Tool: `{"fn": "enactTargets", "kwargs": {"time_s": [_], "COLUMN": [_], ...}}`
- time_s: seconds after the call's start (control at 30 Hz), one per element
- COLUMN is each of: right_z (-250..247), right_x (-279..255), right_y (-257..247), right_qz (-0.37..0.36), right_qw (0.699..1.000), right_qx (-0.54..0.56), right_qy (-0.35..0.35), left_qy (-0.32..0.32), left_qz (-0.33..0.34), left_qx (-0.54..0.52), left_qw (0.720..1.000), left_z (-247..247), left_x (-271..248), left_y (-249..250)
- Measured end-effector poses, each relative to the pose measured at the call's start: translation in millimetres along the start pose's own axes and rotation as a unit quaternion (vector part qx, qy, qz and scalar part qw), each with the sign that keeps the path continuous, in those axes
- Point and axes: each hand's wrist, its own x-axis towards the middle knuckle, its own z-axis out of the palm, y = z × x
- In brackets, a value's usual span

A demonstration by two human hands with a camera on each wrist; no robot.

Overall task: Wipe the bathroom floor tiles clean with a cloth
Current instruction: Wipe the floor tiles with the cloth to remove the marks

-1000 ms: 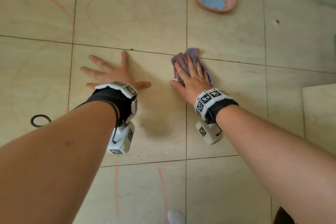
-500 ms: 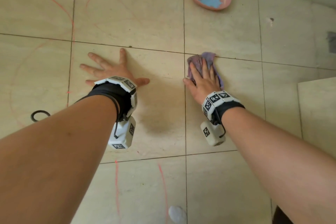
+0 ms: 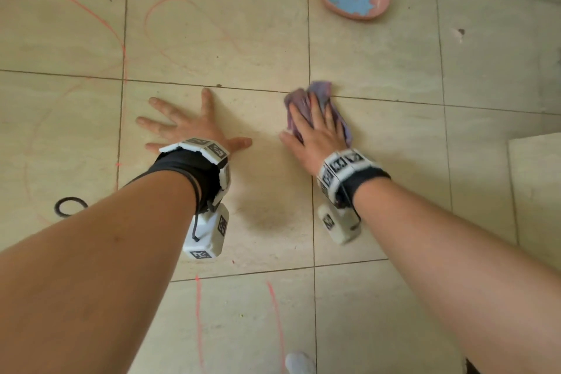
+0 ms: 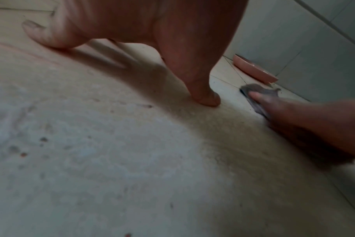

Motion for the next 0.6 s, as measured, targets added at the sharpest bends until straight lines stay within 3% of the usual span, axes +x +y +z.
{"fn": "enactTargets", "kwargs": {"time_s": [0.13,0.27,0.43,0.6], "right_z": [-18,-48,-22,7], "right_x": [18,68,46,16], "right_y": [45,9,-38,-29], "right_qz": [0.081,0.154,0.021,-0.004], "right_qw": [0.997,0.986,0.999,1.0], "right_qx": [0.009,0.047,0.016,-0.003], "right_qy": [0.007,0.034,0.02,0.02], "left_qy": [0.002,0.0,0.001,-0.006], "left_qz": [0.007,0.002,0.001,0.004], "left_qx": [-0.008,-0.01,0.0,0.004], "left_qw": [1.0,1.0,1.0,1.0], "left_z": [2,2,2,1], "left_x": [1,2,3,0], "left_y": [-1,-1,-2,-2]}}
